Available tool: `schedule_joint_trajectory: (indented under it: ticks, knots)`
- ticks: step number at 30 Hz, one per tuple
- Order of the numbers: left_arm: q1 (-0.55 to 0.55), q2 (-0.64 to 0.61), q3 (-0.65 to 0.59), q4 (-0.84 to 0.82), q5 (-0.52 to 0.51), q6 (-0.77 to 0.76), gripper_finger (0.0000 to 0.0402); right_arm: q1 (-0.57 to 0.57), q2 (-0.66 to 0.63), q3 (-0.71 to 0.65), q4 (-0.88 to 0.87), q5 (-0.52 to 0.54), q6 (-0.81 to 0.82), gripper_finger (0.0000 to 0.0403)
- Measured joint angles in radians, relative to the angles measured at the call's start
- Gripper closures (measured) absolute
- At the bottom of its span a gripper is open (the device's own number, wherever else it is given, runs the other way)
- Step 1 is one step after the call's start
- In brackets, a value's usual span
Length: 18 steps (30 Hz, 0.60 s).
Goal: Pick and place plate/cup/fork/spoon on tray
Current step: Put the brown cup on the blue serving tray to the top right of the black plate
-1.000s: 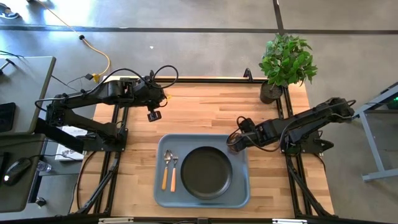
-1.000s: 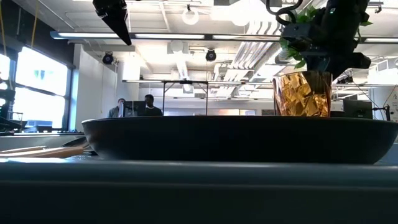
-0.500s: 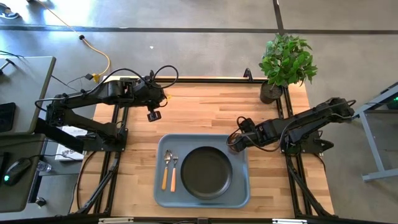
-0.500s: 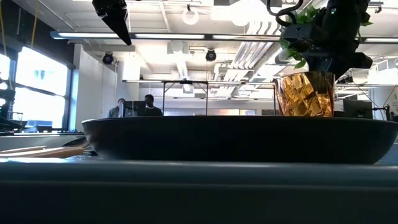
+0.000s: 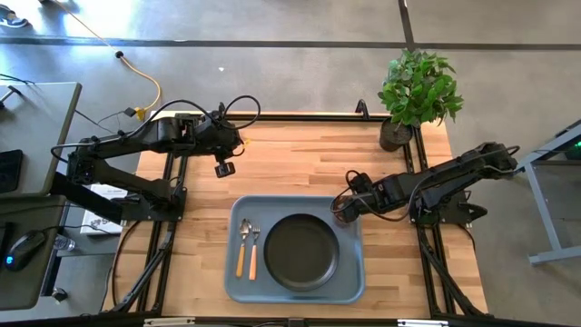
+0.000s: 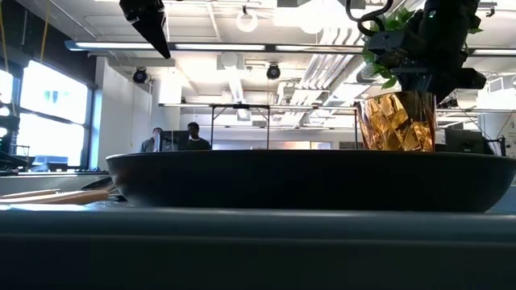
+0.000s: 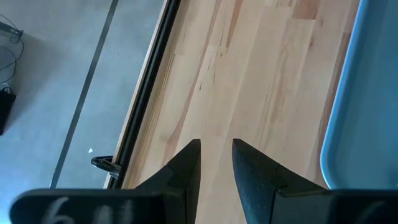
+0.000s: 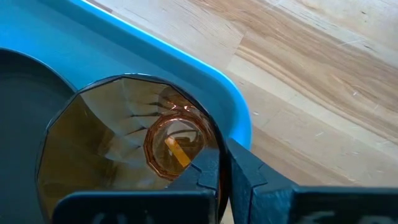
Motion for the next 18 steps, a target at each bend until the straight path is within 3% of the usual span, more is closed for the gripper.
schedule_joint_trajectory:
  ticks: [11, 18]
  knots:
    - [0.0, 0.0, 0.0, 0.0, 0.0, 0.001, 0.0319, 0.0, 0.0, 0.0, 0.001, 0.0, 0.004, 0.0328]
    - [0.0, 0.0, 0.0, 0.0, 0.0, 0.0, 0.0319, 0.0, 0.0, 0.001, 0.025, 0.0, 0.004, 0.0318]
